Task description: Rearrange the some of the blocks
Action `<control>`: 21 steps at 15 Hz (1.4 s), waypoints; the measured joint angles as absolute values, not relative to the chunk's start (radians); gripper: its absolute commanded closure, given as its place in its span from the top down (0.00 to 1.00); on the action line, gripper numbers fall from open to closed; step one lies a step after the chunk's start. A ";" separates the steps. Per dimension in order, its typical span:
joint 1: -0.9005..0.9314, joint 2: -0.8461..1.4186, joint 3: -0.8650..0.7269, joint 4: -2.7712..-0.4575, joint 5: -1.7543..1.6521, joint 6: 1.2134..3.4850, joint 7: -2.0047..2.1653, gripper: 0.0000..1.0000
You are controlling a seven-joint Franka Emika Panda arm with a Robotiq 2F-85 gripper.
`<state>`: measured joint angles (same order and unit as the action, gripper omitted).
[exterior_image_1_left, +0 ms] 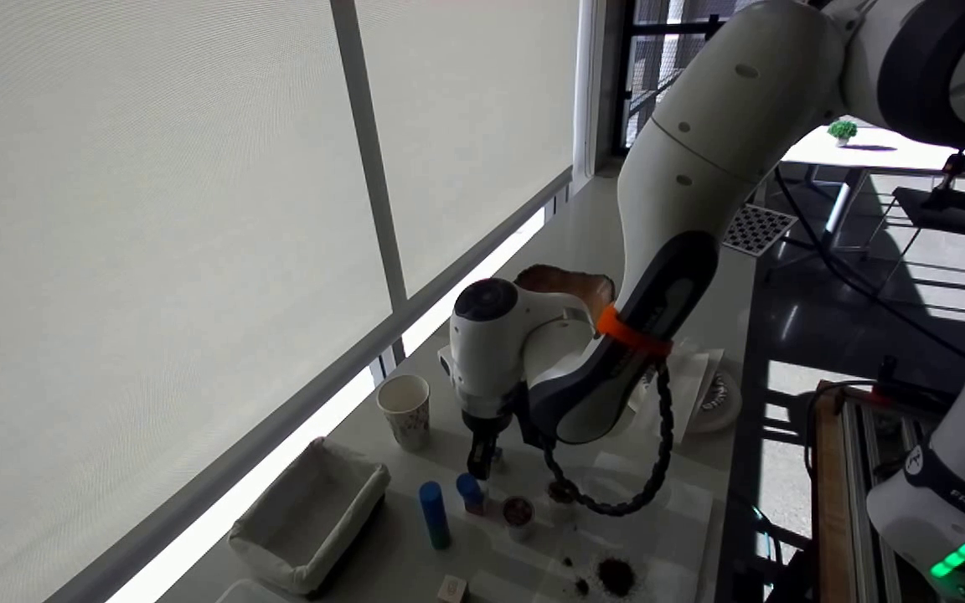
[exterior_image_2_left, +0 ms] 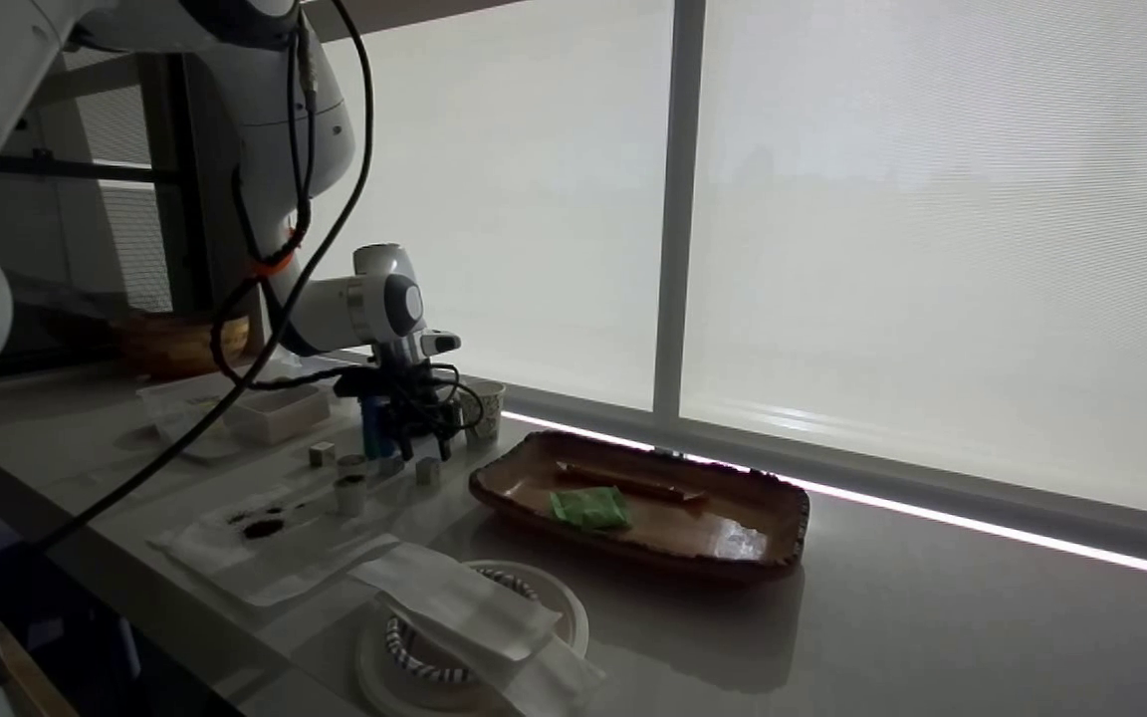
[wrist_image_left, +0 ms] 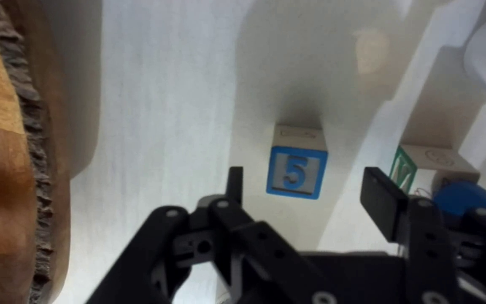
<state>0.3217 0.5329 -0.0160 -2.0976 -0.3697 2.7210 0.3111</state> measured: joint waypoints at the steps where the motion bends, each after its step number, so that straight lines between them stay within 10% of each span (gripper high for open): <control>1: 0.324 0.532 -0.018 -2.096 -0.370 2.721 0.313 1.00; 21: 0.257 0.477 0.101 -2.106 -0.140 2.700 0.185 1.00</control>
<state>0.2575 0.4765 0.1012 -2.1063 -0.1399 2.6999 0.1853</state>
